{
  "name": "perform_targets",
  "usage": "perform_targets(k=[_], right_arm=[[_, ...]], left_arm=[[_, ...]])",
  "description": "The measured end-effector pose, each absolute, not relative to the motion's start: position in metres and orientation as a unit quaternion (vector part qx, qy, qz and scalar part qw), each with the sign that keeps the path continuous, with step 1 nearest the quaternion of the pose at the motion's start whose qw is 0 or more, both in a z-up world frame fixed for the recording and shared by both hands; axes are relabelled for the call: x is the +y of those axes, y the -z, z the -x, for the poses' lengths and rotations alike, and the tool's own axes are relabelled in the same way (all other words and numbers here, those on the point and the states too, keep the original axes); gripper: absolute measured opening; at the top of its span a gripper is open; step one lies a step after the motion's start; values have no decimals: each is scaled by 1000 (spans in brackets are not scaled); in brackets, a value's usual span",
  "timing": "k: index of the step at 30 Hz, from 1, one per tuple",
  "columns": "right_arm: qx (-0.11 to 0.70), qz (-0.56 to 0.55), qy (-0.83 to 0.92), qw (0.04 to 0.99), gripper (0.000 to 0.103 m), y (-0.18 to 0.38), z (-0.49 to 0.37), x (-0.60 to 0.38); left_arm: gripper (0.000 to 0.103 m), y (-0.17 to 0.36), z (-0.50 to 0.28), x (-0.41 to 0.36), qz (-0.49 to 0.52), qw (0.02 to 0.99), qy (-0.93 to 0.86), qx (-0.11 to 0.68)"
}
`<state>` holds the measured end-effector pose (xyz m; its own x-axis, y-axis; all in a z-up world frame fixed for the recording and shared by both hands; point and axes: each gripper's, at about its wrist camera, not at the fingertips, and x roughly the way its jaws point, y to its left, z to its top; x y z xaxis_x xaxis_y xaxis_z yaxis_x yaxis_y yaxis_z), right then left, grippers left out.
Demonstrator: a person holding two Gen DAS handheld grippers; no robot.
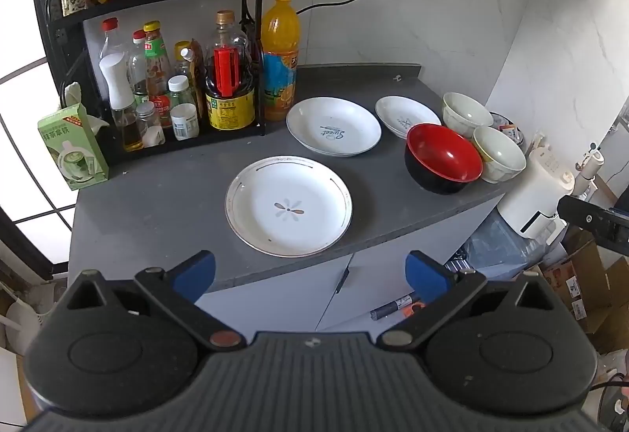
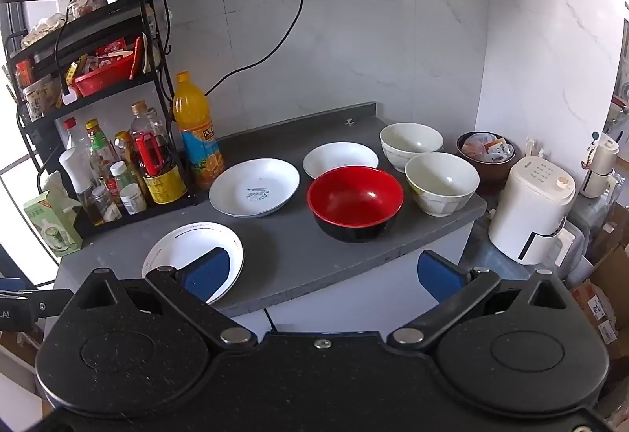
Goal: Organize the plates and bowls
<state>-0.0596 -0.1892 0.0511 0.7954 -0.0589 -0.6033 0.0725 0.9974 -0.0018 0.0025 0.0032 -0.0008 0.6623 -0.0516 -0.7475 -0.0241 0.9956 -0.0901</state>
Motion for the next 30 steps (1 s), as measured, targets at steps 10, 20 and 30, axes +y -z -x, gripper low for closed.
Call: perform_targets(k=[10,20,30], right_arm=[[327,-6,39,944,103,-50,59,-191],[337,0,30,941,103,-47,61,-189],[347,5,27,937,103,-40,66,-187]], left_arm=[[102,1,-4,0,41,908,10,416],[102,2,-2,0,49,908,8,415],[102,4,2,2,51,907,4,419]])
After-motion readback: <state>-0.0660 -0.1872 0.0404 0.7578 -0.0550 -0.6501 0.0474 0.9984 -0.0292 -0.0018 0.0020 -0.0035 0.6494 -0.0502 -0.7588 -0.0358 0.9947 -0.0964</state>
